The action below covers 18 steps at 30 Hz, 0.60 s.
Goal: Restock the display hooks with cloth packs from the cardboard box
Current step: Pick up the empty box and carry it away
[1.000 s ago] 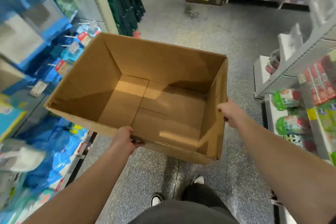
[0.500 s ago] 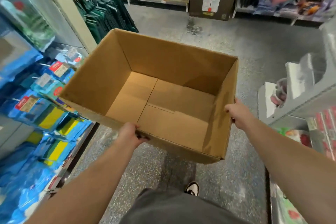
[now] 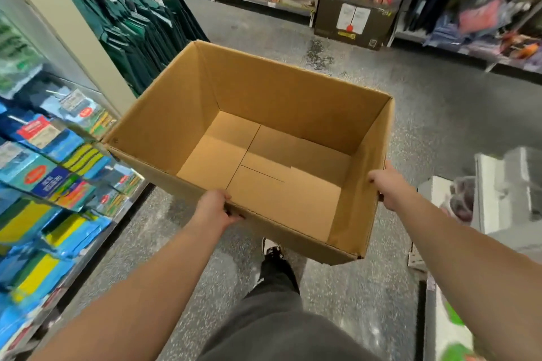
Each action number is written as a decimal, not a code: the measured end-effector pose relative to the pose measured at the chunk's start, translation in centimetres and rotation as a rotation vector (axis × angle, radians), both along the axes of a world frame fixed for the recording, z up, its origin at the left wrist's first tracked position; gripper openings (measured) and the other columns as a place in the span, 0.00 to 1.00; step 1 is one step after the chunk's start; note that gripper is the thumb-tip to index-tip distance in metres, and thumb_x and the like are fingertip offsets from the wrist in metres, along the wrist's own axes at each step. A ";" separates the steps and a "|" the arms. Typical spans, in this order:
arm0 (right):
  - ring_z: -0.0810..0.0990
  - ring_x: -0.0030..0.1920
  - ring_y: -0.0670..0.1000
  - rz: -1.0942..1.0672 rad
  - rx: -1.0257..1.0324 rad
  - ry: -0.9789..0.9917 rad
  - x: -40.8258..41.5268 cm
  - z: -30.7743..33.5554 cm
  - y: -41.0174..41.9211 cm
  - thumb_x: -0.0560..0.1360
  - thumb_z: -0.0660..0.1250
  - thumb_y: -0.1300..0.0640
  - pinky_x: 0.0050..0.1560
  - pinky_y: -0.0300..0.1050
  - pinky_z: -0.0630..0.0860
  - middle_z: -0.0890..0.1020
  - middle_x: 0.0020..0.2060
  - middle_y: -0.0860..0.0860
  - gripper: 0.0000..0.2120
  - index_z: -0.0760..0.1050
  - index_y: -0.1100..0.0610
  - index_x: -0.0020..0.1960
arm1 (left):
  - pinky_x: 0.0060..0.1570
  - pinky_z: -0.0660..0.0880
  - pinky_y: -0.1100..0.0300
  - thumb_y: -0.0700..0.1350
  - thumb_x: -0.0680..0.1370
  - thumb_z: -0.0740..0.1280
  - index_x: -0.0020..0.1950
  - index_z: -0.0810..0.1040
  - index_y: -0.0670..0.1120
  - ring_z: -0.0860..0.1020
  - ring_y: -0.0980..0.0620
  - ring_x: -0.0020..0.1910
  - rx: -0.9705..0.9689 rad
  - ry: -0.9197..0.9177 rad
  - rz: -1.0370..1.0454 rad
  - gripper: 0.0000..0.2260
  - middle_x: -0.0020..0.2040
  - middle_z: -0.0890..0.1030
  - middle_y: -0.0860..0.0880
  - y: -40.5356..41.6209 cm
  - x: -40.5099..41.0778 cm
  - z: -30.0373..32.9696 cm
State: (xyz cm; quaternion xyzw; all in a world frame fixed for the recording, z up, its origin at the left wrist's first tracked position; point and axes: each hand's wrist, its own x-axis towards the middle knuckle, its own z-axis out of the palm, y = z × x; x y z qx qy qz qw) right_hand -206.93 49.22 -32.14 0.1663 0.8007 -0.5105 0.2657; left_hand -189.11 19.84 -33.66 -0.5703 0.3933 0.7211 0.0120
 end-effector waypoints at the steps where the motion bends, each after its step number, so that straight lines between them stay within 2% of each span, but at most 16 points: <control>1: 0.75 0.41 0.53 -0.005 0.015 0.006 -2.1 -0.3 -0.6 0.79 0.57 0.67 0.38 0.48 0.73 0.76 0.45 0.52 0.27 0.61 0.52 0.76 | 0.60 0.75 0.34 0.33 0.81 0.59 0.58 0.69 0.39 0.73 0.36 0.58 0.022 -0.013 0.038 0.07 0.66 0.71 0.34 -0.7 -2.3 -0.5; 4: 0.73 0.38 0.52 -0.036 0.088 0.009 -8.8 -0.9 -2.5 0.80 0.56 0.65 0.36 0.47 0.72 0.75 0.46 0.53 0.25 0.61 0.54 0.76 | 0.63 0.72 0.31 0.31 0.81 0.58 0.57 0.68 0.38 0.70 0.35 0.64 0.099 -0.020 0.095 0.06 0.61 0.69 0.38 -2.6 -9.0 -1.7; 9: 0.74 0.45 0.58 -0.031 0.088 -0.025 -18.6 -1.7 -4.5 0.76 0.57 0.65 0.43 0.53 0.71 0.78 0.44 0.53 0.34 0.55 0.46 0.79 | 0.63 0.72 0.30 0.32 0.80 0.58 0.58 0.68 0.39 0.71 0.36 0.64 0.137 -0.026 0.074 0.08 0.69 0.70 0.37 -5.5 -18.4 -2.7; 13: 0.76 0.47 0.58 -0.038 0.064 -0.044 -24.1 -2.4 -5.8 0.76 0.57 0.66 0.45 0.54 0.74 0.80 0.46 0.52 0.34 0.59 0.43 0.77 | 0.55 0.77 0.33 0.32 0.79 0.58 0.51 0.69 0.40 0.74 0.37 0.60 0.154 -0.035 0.056 0.05 0.62 0.72 0.38 -7.2 -24.2 -4.1; 16: 0.76 0.44 0.56 -0.051 0.079 -0.062 -27.7 -3.5 -6.7 0.73 0.58 0.65 0.39 0.51 0.73 0.81 0.51 0.52 0.36 0.59 0.42 0.76 | 0.57 0.76 0.32 0.31 0.78 0.57 0.47 0.69 0.41 0.76 0.36 0.58 0.145 -0.043 0.057 0.06 0.58 0.74 0.38 -8.3 -28.0 -5.3; 18: 0.75 0.38 0.53 -0.063 0.106 -0.087 -30.2 -4.9 -6.8 0.70 0.58 0.63 0.32 0.47 0.70 0.81 0.55 0.52 0.38 0.58 0.41 0.76 | 0.57 0.76 0.31 0.31 0.77 0.56 0.47 0.69 0.40 0.78 0.36 0.58 0.136 -0.048 0.058 0.06 0.57 0.75 0.38 -8.8 -30.5 -6.2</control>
